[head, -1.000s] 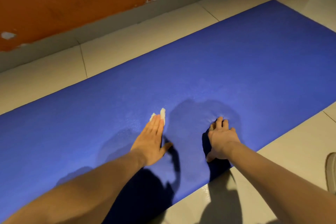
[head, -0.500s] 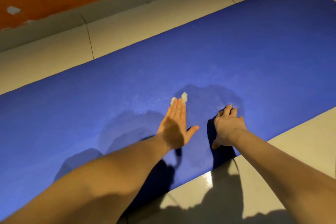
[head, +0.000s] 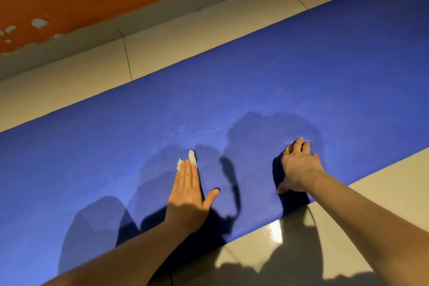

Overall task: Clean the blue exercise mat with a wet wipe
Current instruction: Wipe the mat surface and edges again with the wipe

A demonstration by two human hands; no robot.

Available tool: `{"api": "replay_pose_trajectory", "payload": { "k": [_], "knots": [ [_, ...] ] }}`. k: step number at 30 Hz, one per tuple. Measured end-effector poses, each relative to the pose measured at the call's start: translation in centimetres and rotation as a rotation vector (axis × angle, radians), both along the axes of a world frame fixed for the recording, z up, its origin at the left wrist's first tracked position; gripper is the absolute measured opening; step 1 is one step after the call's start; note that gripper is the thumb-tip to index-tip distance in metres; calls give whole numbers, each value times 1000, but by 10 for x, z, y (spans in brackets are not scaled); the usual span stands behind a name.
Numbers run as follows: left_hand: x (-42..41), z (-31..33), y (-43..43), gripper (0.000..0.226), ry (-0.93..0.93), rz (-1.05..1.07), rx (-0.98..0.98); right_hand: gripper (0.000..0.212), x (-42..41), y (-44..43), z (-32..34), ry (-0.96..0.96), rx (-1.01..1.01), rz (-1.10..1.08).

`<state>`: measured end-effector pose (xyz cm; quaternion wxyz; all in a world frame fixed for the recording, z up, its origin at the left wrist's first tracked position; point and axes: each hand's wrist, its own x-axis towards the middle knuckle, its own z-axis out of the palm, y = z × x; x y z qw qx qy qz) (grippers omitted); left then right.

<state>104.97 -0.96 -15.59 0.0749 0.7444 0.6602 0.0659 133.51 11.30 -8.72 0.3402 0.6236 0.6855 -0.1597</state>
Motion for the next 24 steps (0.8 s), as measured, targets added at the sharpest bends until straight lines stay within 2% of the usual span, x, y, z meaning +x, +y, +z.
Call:
{"api": "replay_pose_trajectory", "payload": {
  "k": [3,6,8,10,13,16,20,22,24],
  "knots": [
    [45,1,33,97,-133,-29,-119,138,-5,2,-1,-18,-12,-6],
    [104,-4,72,92,-105,-194,-88,137,-5,2,-2,-35,-16,6],
    [133,-4,92,86,-137,-255,-162,133,-5,2,-2,-34,-16,14],
    [136,1,98,83,-87,-284,-174,132,-6,3,-1,-36,-36,11],
    [97,13,68,90,7,-354,-57,135,-8,4,1,-46,-57,-5],
    [32,10,11,99,-149,-91,-150,136,-7,4,1,-26,-52,-20],
    [8,0,-37,95,-56,202,-51,141,-4,2,1,-11,-39,-26],
    [28,1,-32,95,-72,190,-45,139,-6,3,1,-11,-39,-29],
    [63,5,-15,96,-59,76,-92,135,-9,5,2,-20,-40,-27]
  ]
}}
